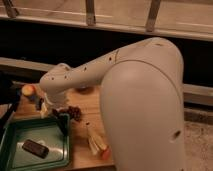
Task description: Wipe table surface with brush
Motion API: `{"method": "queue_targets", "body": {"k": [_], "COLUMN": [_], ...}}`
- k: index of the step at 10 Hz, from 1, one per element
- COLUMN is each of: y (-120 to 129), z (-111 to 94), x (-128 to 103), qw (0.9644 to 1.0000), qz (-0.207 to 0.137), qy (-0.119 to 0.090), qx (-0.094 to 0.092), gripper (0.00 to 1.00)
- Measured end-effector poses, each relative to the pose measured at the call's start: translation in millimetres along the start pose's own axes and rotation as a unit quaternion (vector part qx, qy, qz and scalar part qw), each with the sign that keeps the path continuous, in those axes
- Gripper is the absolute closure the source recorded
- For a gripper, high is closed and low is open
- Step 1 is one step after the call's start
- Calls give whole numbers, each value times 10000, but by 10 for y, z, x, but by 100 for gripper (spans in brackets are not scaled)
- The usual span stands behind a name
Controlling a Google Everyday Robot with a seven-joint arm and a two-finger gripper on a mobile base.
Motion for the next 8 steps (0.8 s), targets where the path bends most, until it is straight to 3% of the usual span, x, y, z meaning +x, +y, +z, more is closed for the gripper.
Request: {"method": "queue_targets", "body": {"k": [3,8], "y": [-75,-189], "z": [197,591], "x": [-237,-223], "qw": [9999,9993], "qz": [-94,-43], "qy": [21,185], "qx": [-75,-316], "gripper": [27,27]}}
